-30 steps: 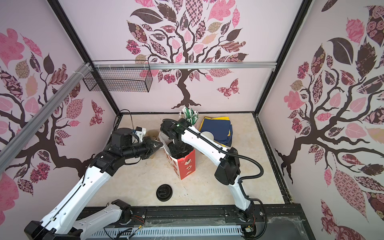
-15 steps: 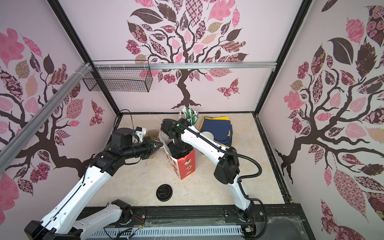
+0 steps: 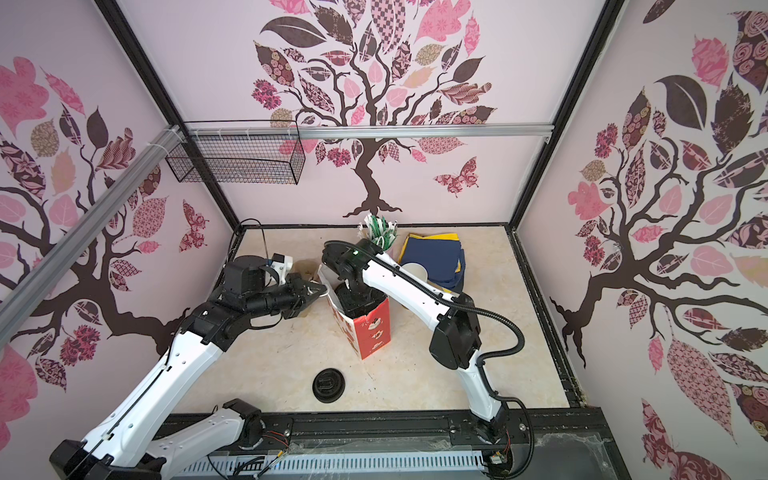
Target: Pack the takeout coffee
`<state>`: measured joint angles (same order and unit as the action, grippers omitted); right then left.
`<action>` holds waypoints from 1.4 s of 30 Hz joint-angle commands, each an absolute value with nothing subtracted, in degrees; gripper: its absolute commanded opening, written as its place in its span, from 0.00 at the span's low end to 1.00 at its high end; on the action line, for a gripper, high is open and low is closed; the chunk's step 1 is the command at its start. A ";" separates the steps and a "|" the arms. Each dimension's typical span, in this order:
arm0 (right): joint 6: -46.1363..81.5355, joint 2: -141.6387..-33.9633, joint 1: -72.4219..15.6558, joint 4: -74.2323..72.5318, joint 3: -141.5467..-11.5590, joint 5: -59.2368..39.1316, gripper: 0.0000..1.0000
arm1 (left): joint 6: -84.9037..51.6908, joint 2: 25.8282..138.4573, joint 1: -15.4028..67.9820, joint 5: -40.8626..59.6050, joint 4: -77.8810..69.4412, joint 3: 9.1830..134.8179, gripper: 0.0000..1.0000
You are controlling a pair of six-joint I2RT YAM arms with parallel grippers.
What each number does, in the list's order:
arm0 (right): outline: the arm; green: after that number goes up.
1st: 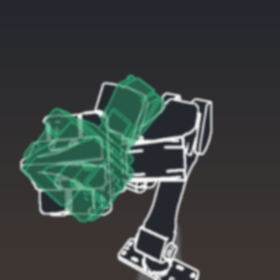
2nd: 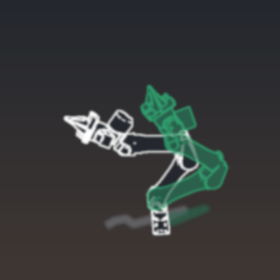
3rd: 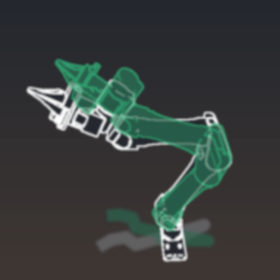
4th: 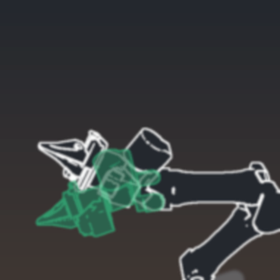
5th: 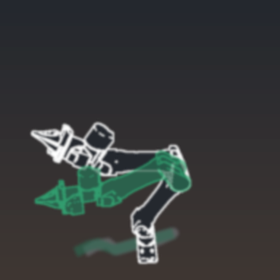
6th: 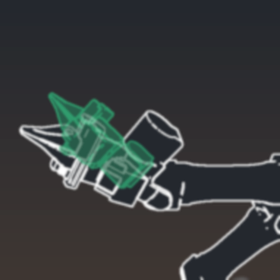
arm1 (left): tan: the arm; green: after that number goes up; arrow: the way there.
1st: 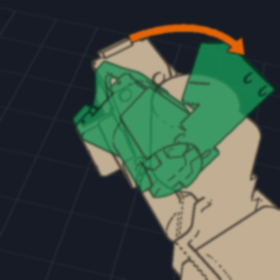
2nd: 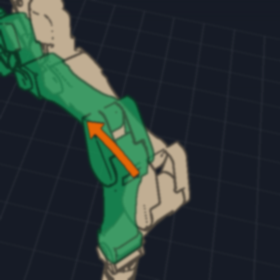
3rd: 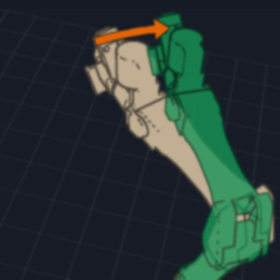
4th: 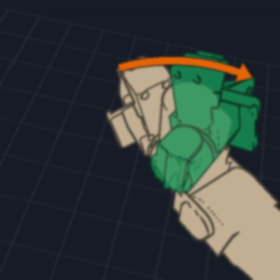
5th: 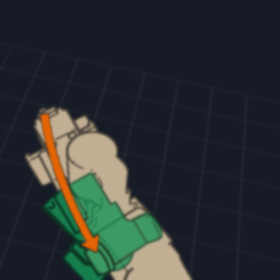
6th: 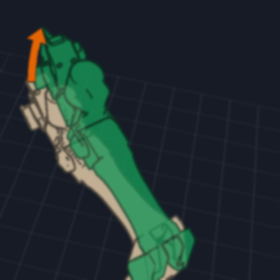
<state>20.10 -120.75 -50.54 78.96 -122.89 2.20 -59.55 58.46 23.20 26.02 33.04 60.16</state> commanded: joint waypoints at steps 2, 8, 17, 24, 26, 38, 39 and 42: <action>19.22 -123.55 -50.56 76.08 -119.46 1.68 0.68 | -58.85 58.62 23.46 25.82 32.45 59.15 0.00; 19.25 -123.64 -50.54 77.52 -120.94 2.10 0.67 | -58.84 58.65 23.47 25.57 32.61 59.21 0.00; 20.22 -121.87 -50.58 84.39 -128.82 2.29 0.67 | -58.95 58.71 23.45 25.38 32.35 59.02 0.00; 20.70 -120.01 -50.45 84.24 -124.98 1.37 0.67 | -58.95 58.98 23.45 25.44 31.85 58.87 0.00; 20.80 -119.97 -50.45 84.09 -124.89 1.14 0.67 | -58.93 58.98 23.40 25.39 31.92 58.93 0.00; 20.11 -120.48 -50.02 79.61 -120.58 1.21 0.67 | -58.95 58.95 23.44 24.96 32.17 59.02 0.00; 20.05 -120.57 -49.93 79.22 -120.27 1.23 0.67 | -58.97 58.90 23.41 24.96 32.15 58.99 0.00; 19.96 -120.75 -49.88 78.10 -119.34 1.32 0.66 | -58.90 59.01 23.46 25.05 32.19 58.93 0.00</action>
